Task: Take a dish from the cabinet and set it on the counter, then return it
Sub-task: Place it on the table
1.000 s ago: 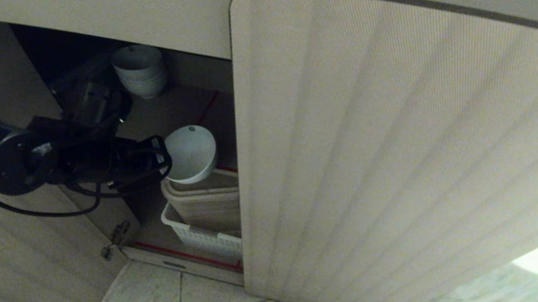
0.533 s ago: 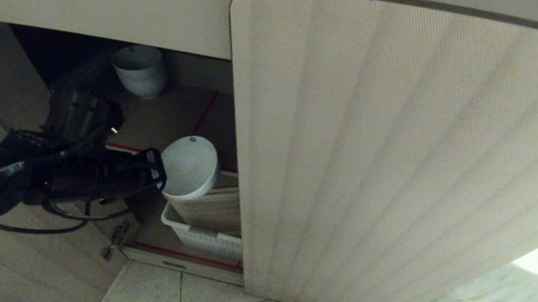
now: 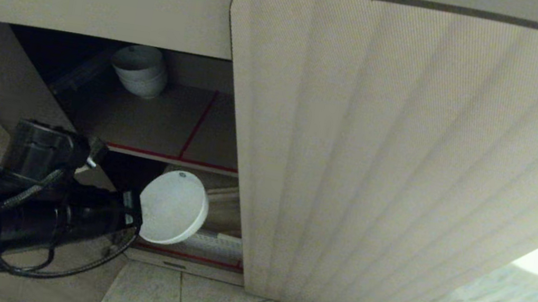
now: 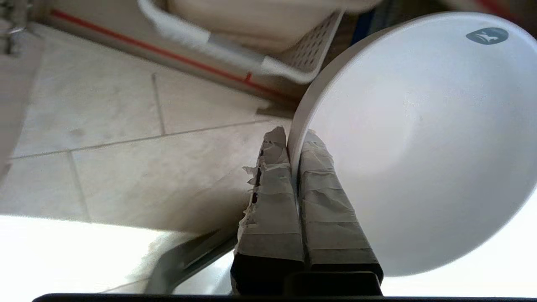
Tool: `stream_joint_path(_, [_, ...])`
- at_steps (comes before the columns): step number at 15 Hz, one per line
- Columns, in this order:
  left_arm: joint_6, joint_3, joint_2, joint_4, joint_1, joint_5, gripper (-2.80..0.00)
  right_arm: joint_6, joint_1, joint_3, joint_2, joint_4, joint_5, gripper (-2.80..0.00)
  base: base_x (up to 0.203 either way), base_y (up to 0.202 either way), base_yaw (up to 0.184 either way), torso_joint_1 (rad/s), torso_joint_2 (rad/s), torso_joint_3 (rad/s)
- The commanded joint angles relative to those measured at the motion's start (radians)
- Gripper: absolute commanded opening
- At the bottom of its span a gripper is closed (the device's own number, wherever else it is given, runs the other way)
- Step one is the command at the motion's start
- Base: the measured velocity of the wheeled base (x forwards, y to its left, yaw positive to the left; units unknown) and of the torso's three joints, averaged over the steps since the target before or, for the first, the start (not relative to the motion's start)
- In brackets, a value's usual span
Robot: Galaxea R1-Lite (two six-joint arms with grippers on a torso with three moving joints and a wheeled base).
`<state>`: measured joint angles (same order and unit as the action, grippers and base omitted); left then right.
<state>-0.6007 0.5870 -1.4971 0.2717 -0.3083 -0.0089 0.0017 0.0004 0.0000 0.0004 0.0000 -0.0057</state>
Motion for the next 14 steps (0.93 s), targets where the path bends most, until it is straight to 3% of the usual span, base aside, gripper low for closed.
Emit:
stream_joint_path(1, [0.001,-0.055,0.069,0.001,-0.004,0.0,-2.8,0.0,0.001,0.0,0.0,0.0,0.0,-2.8,0.0,0.0,0.0,0.0,0.0,0.0])
stream_joint_path(7, [0.058,-0.159,0.211,-0.091,-0.01,0.0,-2.8,0.0,0.001,0.0,0.0,0.0,0.0,-2.8,0.0,0.0,0.0,0.0,0.0,0.0])
stream_joint_path(12, [0.103,-0.178,0.328,-0.263,-0.023,0.005,-2.8,0.0,0.0,0.0,0.0,0.0,0.0,-2.8,0.0,0.0,0.0,0.0,0.0,0.0])
stream_joint_path(14, [0.161,-0.178,0.36,-0.319,-0.023,0.006,-2.8,0.0,0.001,0.0,0.0,0.0,0.0,-2.8,0.0,0.0,0.0,0.0,0.0,0.0])
